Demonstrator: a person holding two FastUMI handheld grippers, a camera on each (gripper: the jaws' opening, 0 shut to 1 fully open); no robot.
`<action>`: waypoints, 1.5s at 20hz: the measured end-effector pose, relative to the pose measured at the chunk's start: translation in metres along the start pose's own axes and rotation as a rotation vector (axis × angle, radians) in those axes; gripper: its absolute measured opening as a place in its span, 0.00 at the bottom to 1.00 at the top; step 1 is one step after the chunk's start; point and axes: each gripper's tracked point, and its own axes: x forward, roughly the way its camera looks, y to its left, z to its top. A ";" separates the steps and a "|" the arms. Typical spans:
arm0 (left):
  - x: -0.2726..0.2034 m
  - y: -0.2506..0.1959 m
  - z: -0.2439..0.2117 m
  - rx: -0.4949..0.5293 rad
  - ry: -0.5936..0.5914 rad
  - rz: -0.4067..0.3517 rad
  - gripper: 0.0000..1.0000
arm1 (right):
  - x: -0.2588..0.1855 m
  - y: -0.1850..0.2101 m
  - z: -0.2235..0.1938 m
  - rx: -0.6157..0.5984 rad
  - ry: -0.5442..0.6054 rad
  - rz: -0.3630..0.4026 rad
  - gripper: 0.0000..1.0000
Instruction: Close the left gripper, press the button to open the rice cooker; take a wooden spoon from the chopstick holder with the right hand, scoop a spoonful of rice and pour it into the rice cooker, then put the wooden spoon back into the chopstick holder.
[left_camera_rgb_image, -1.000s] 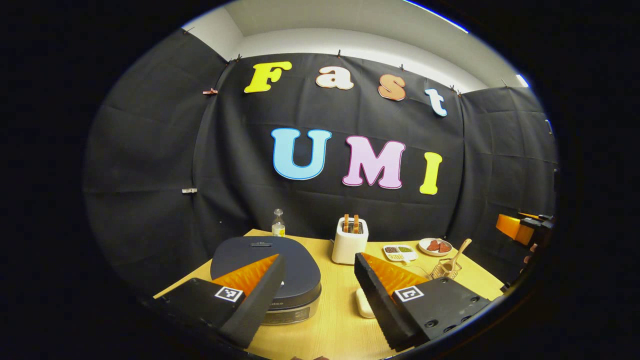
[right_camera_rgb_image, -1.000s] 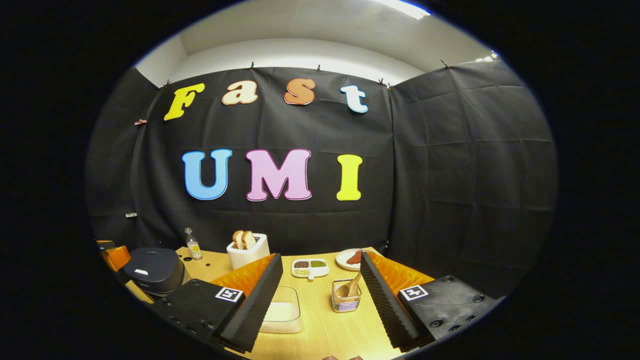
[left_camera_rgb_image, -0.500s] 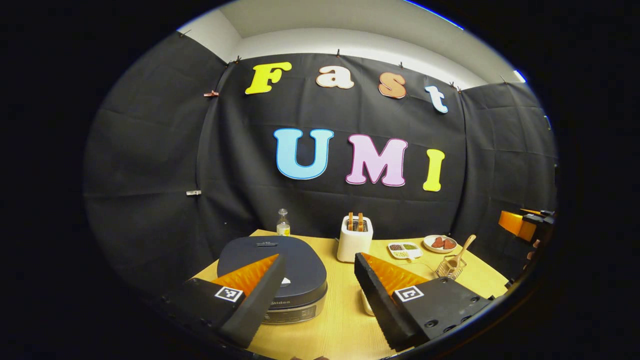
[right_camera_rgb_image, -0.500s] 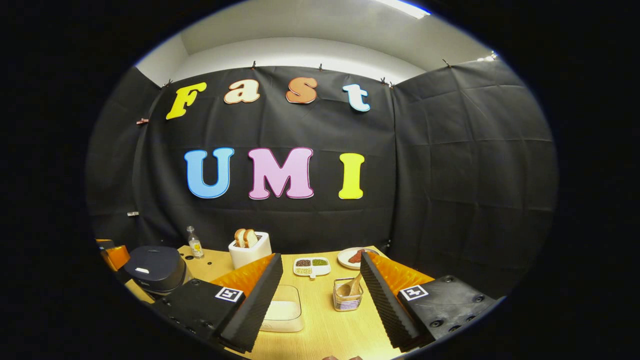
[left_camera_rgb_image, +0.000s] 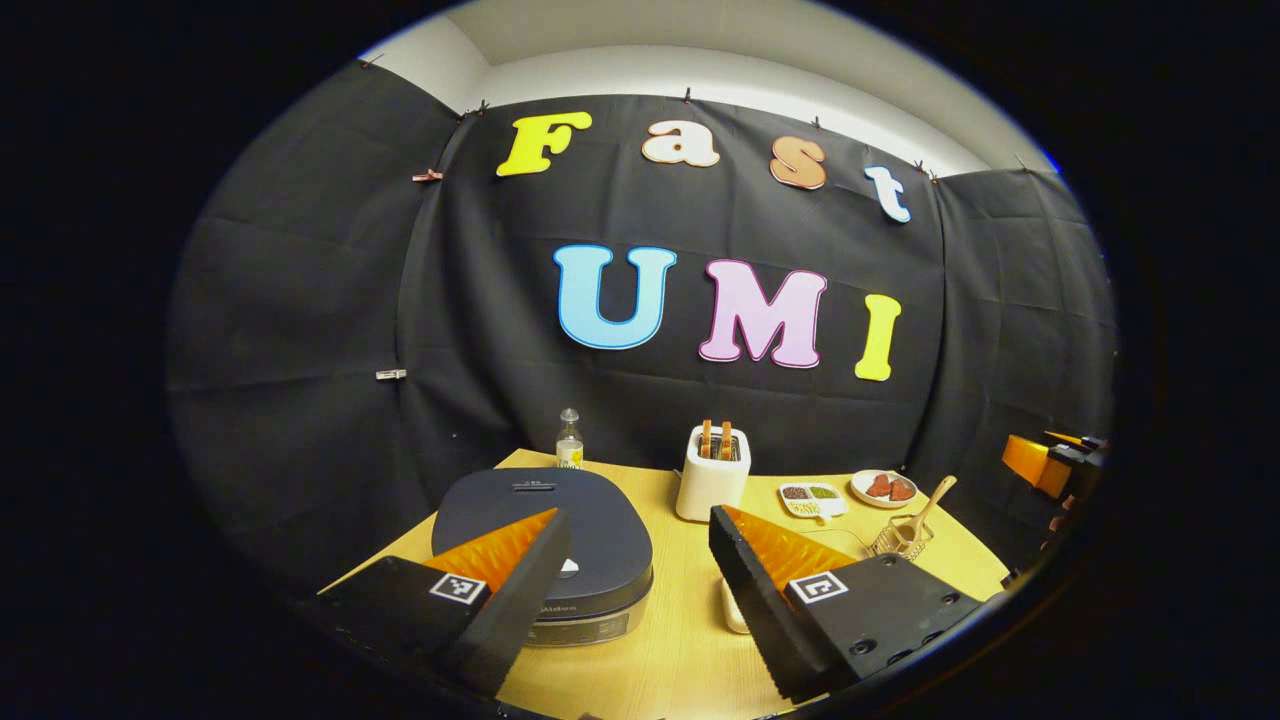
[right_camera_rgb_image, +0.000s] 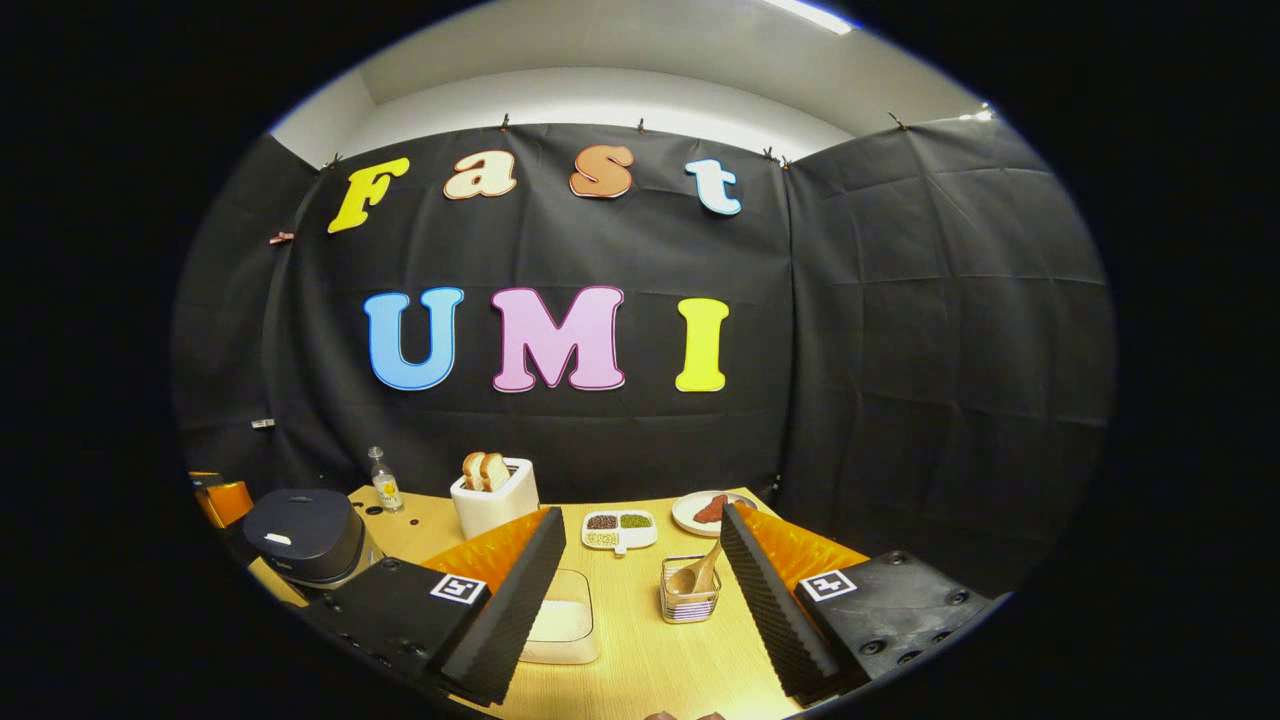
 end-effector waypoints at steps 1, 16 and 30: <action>0.003 0.000 0.000 0.004 0.005 0.001 0.94 | 0.004 -0.002 0.001 0.000 0.003 0.003 0.98; 0.052 0.047 -0.008 -0.021 0.176 0.132 0.28 | 0.061 -0.019 -0.010 0.003 0.032 0.082 0.98; 0.082 0.078 -0.077 -0.133 0.414 0.133 0.06 | 0.071 -0.023 -0.029 -0.007 0.071 0.100 0.98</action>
